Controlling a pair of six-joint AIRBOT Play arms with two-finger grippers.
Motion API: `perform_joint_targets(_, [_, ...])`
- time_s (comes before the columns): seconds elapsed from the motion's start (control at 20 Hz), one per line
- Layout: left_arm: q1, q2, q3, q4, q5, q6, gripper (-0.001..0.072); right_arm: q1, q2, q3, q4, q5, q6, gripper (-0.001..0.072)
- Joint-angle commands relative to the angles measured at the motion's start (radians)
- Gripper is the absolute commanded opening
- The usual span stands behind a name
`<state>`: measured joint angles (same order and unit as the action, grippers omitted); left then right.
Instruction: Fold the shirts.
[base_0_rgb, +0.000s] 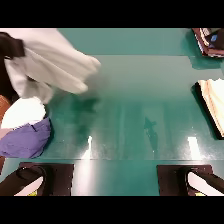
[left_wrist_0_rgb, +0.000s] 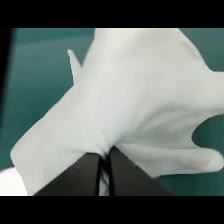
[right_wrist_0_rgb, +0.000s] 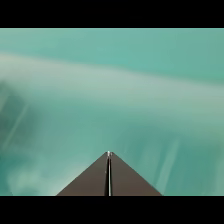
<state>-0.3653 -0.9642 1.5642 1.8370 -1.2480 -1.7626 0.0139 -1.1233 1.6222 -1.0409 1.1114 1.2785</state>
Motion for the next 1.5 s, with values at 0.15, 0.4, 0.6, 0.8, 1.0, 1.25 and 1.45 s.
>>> perform_joint_targets(0.15, [-0.392, -0.155, -0.161, -0.258, 0.182, -0.089, 0.0026, 0.0, -0.001, 0.081, -0.003, 0.008, -0.004, 0.0017])
perform_joint_targets(0.4, [-0.428, -0.347, -0.169, -0.393, 0.252, -0.014, 0.0614, 0.0, -0.003, 0.072, -0.008, 0.069, -0.005, 0.0017])
perform_joint_targets(0.6, [-0.227, -0.346, -0.106, -0.317, 0.08, 0.048, 0.0614, 0.0, -0.003, 0.071, -0.009, 0.085, -0.005, 0.0017])
perform_joint_targets(0.8, [0.031, -0.348, -0.164, -0.332, 0.035, 0.08, 0.0613, 0.0, -0.003, 0.071, -0.009, 0.092, -0.005, 0.0017])
perform_joint_targets(1.0, [0.214, -0.382, -0.32, -0.472, 0.091, 0.198, 0.0613, 0.0, -0.004, 0.071, -0.009, 0.1, -0.005, 0.0017])
perform_joint_targets(1.25, [0.317, -0.521, -0.364, -0.616, 0.109, 0.33, 0.0613, 0.001, -0.004, 0.071, -0.008, 0.13, -0.005, 0.0017])
perform_joint_targets(1.45, [0.321, -0.594, -0.365, -0.668, 0.111, 0.376, 0.0613, 0.001, -0.004, 0.071, -0.008, 0.16, -0.005, 0.0017])
